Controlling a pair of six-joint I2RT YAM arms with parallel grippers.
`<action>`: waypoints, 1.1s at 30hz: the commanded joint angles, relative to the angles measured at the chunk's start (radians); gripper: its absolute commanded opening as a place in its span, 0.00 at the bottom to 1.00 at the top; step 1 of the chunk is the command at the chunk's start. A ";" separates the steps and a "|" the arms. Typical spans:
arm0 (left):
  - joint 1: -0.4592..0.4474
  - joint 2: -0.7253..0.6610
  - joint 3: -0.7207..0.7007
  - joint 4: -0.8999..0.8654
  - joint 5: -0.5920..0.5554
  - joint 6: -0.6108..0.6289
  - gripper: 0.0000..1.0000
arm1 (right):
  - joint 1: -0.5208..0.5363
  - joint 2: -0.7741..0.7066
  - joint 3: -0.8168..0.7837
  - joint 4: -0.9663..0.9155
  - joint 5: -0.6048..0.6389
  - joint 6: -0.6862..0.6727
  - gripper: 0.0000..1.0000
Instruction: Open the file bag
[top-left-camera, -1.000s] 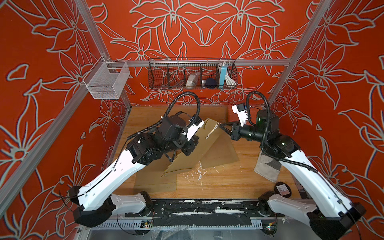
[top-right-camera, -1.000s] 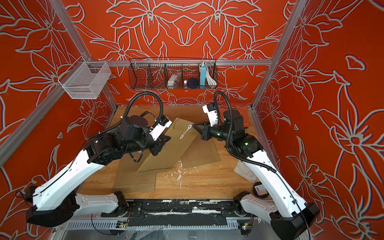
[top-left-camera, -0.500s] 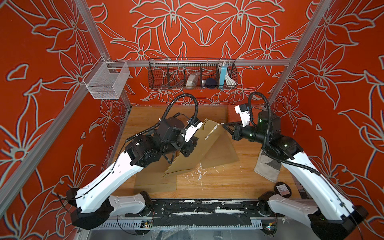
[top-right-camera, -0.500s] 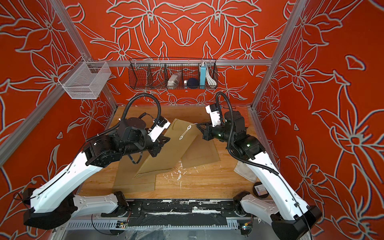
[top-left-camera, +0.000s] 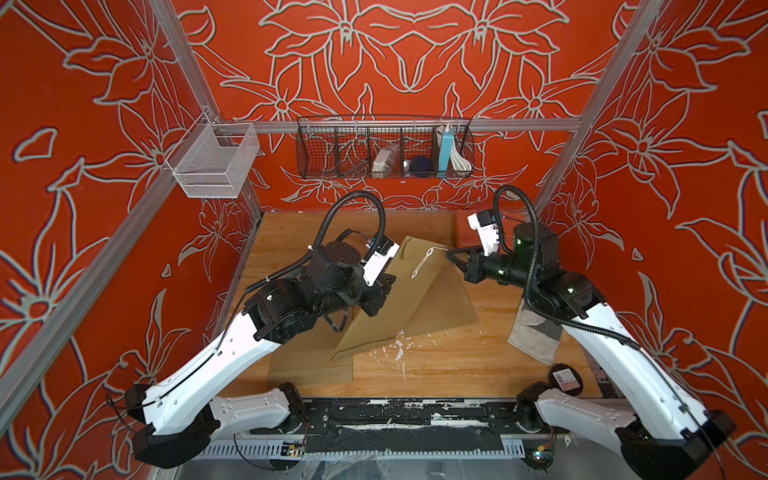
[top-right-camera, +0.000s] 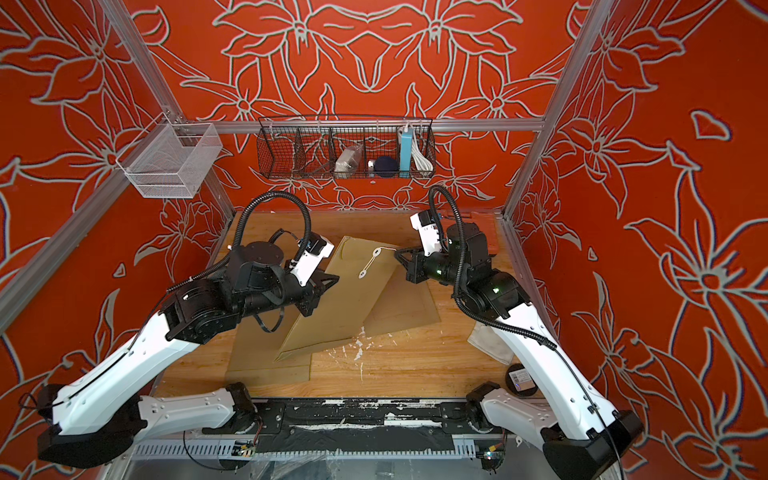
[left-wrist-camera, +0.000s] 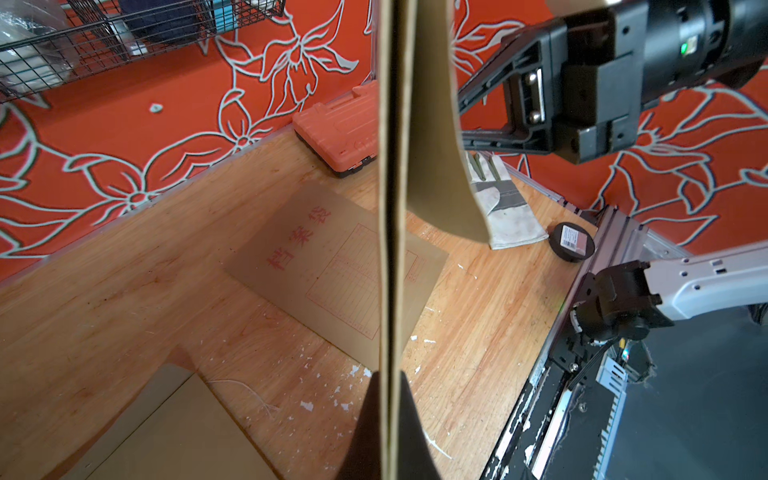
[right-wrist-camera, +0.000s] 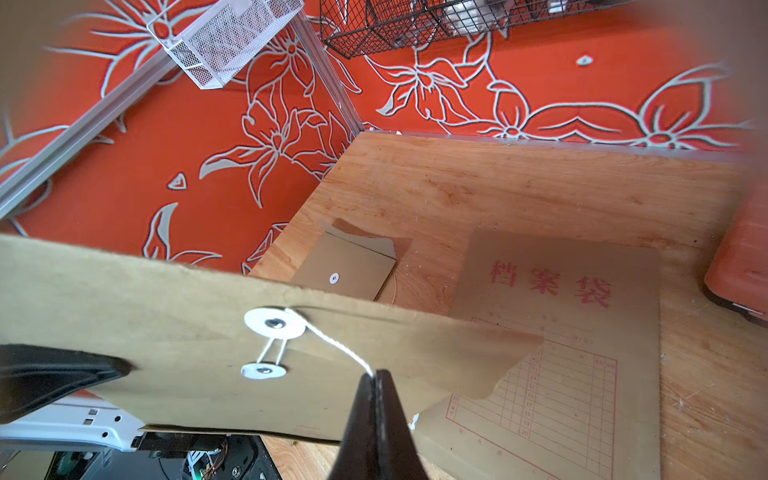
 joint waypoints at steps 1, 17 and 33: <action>-0.008 -0.045 -0.035 0.112 0.012 -0.058 0.00 | 0.005 0.001 0.019 -0.008 0.009 -0.027 0.00; -0.008 -0.161 -0.324 0.507 -0.029 -0.293 0.00 | 0.005 0.013 0.087 -0.063 0.002 -0.099 0.00; 0.248 -0.045 -0.285 0.615 0.405 -0.377 0.00 | -0.002 0.164 0.295 -0.221 0.099 -0.163 0.00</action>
